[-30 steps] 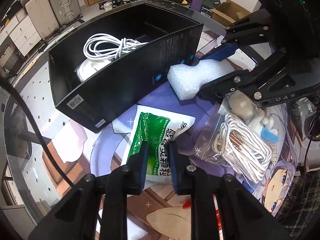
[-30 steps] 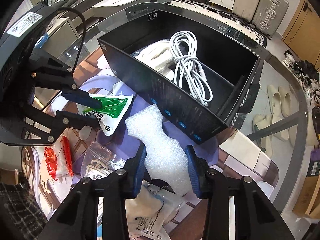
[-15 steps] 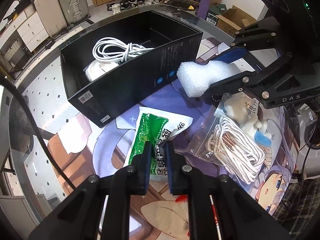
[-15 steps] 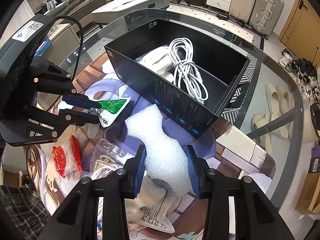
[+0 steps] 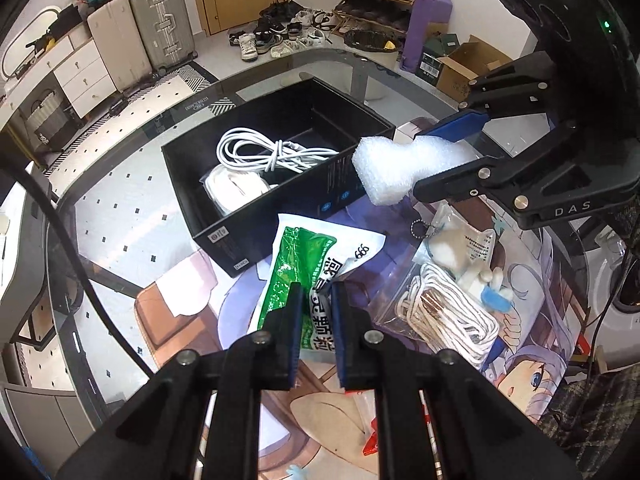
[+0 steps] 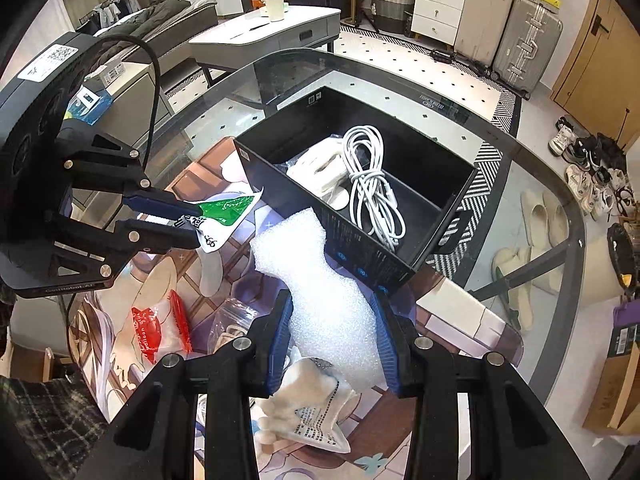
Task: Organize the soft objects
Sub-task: 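Lift the green packet with the left gripper while the right gripper carries the foam toward the box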
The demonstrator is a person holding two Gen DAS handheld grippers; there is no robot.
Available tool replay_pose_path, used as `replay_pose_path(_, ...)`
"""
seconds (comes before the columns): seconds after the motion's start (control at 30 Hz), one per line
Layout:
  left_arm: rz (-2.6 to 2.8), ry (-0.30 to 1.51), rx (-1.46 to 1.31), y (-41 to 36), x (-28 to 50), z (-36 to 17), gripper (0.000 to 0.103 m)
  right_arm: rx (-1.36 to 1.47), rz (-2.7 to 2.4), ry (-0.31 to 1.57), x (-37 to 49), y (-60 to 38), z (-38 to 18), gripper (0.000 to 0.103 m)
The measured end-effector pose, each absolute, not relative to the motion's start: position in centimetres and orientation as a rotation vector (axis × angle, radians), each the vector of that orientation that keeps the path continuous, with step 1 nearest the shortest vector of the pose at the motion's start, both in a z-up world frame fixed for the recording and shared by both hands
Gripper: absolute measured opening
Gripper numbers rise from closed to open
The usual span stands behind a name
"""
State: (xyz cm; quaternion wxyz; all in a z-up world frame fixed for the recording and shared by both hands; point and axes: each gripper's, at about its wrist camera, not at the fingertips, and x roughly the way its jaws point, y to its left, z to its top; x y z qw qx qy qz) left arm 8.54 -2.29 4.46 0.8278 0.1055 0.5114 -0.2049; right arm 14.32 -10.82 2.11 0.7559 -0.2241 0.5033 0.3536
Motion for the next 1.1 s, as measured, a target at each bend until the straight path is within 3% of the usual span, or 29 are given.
replay_pose_path(0.53, -0.370, 1.002, 0.187, -0.6, 10.5, 9.4, 0.011, -0.447, 0.730, 1.018, 16.4, -11.2, 6.8, 0.039)
replay_pose_path(1.1, -0.338, 0.953, 0.156, -0.4, 14.0, 10.7, 0.011, -0.396, 0.720, 0.985, 19.6, -9.6, 8.5, 0.039)
